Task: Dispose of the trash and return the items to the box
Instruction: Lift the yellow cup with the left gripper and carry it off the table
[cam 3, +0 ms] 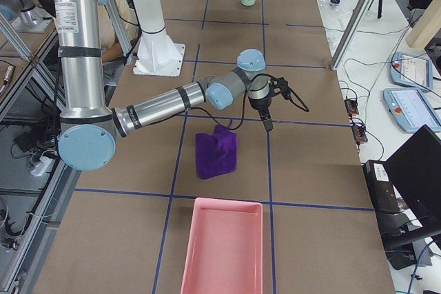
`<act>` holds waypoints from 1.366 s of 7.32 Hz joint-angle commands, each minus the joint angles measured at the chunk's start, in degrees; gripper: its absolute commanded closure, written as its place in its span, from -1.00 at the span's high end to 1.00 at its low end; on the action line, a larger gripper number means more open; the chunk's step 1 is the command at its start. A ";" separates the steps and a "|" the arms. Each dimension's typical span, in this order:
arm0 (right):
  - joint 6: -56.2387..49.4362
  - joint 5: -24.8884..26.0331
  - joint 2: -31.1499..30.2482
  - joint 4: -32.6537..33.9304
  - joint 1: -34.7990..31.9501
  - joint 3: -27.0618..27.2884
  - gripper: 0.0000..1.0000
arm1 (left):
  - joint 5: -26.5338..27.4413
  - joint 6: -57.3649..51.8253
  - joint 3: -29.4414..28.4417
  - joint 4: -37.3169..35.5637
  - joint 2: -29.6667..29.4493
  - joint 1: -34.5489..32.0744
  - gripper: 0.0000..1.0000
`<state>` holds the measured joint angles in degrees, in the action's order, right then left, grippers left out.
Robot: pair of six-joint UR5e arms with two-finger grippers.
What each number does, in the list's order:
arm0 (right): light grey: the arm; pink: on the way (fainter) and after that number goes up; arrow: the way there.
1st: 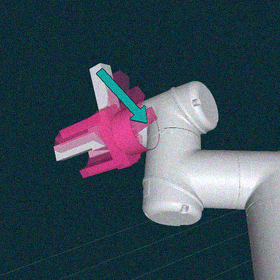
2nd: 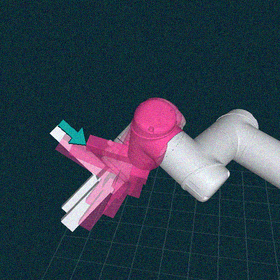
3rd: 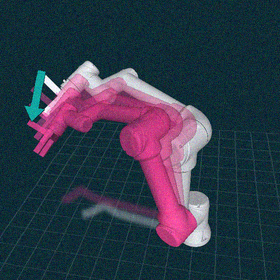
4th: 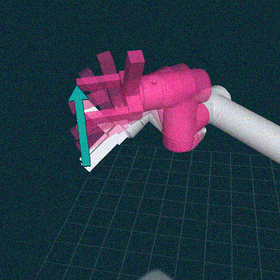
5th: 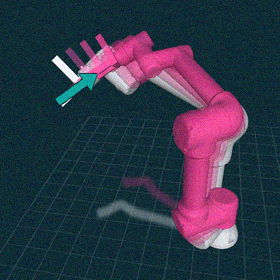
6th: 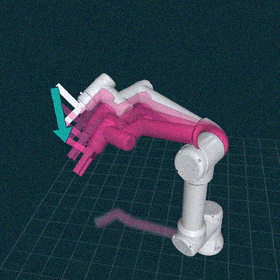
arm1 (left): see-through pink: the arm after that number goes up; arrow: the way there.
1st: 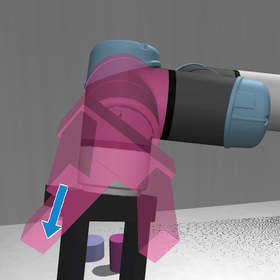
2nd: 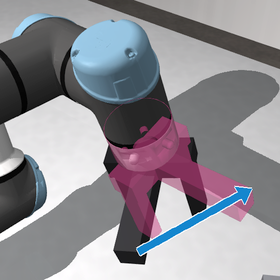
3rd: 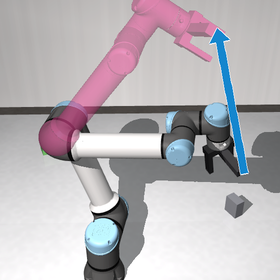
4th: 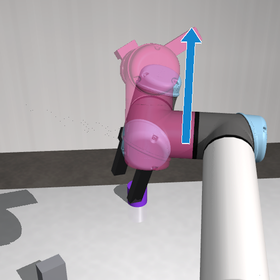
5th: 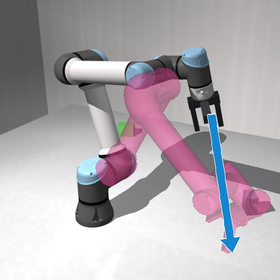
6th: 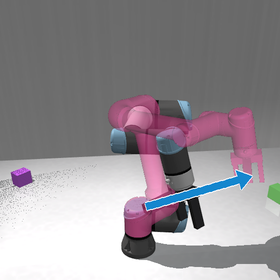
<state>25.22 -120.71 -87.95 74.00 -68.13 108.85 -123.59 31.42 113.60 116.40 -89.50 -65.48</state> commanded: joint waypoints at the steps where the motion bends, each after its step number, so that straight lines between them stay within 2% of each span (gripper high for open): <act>1: 0.09 0.13 -0.03 0.00 0.10 -0.04 1.00 | -2.09 -24.91 -2.22 1.02 10.54 -10.14 -1.00; 2: 0.09 0.13 -0.03 0.00 0.10 0.05 1.00 | -4.18 -34.14 -5.89 2.76 13.62 -15.68 -1.00; 3: 0.09 0.13 -0.03 0.00 0.18 0.05 1.00 | -10.12 -41.81 -10.37 4.52 14.96 -20.61 -1.00; 4: 0.09 0.04 -0.03 0.00 0.19 0.14 1.00 | -11.75 -45.19 -11.46 6.80 18.54 -22.31 -1.00; 5: 0.09 0.13 -0.03 0.00 0.19 0.05 1.00 | -11.76 -45.31 -12.08 11.09 22.40 -22.41 -1.00; 6: 0.09 0.13 -0.03 0.00 0.19 0.05 1.00 | -12.20 -45.31 -15.48 17.66 24.53 -22.41 -1.00; 8: 0.01 0.57 0.06 0.00 0.19 0.05 1.00 | -14.31 -45.22 -24.44 27.26 24.47 -22.50 -1.00; 10: 0.00 0.57 0.06 -0.09 0.19 0.05 1.00 | -13.96 -44.87 -26.23 27.92 24.20 -22.59 -1.00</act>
<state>25.24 -120.17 -87.90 73.98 -67.94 108.90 -137.66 -13.68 88.97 143.31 -65.21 -88.02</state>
